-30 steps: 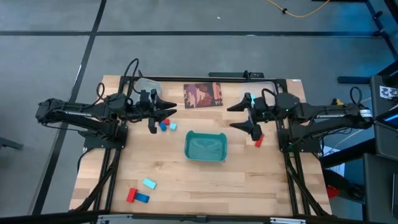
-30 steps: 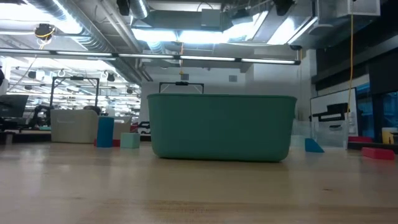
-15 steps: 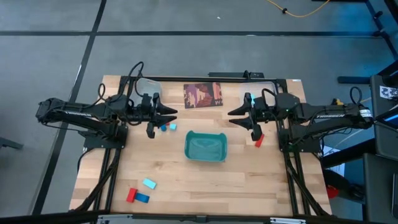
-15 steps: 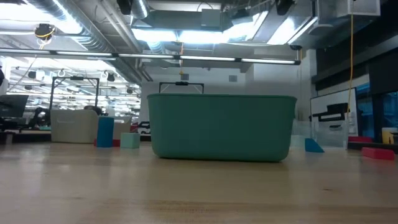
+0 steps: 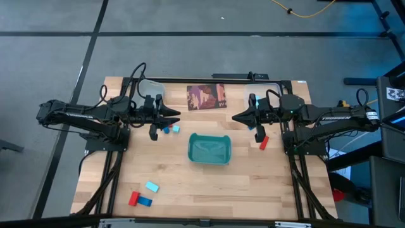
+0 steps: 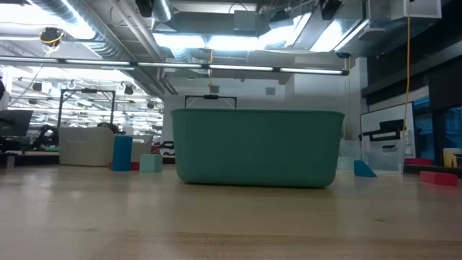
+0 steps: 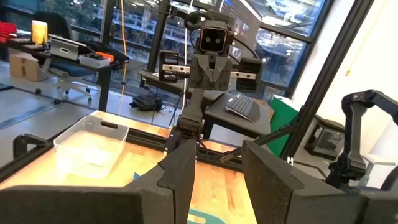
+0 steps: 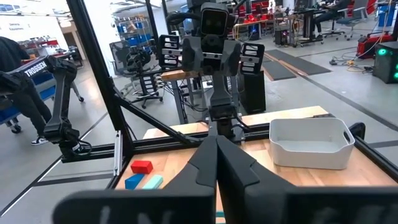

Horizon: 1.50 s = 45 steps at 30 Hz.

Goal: Sort & place blocks by color
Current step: Put the rectangular blue green block into the transparent bin

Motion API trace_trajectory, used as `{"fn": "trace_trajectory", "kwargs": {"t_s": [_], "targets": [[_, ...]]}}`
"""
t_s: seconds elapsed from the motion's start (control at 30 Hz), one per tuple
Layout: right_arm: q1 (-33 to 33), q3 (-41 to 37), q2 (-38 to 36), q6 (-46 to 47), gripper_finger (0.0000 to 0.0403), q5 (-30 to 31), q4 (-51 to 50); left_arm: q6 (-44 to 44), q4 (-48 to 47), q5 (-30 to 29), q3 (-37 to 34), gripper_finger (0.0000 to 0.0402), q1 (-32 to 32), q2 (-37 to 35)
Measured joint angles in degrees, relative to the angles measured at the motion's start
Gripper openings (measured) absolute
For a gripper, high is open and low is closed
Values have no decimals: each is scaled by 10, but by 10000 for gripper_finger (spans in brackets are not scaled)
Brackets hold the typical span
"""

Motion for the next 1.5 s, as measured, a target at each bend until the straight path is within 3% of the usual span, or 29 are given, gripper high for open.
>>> {"fn": "trace_trajectory", "kwargs": {"t_s": [0.33, 0.67, 0.83, 1.13, 1.5], "targets": [[0, 0, 0, -2, 1, 0, -1, -9, -20, 21, 6, 125, -22, 0], [0, 0, 0, -3, 1, 1, -3, -29, -475, -15, 211, 125, -203, 107], [0, 0, 0, -3, 1, 1, -5, -72, -610, -18, 269, 128, -294, 186], [0, 0, 0, -4, 0, 1, -6, -177, -645, 13, 272, 172, -421, 321], [0, 0, 0, -6, 0, 1, -13, -183, -639, 14, 268, 224, -445, 462]]}}
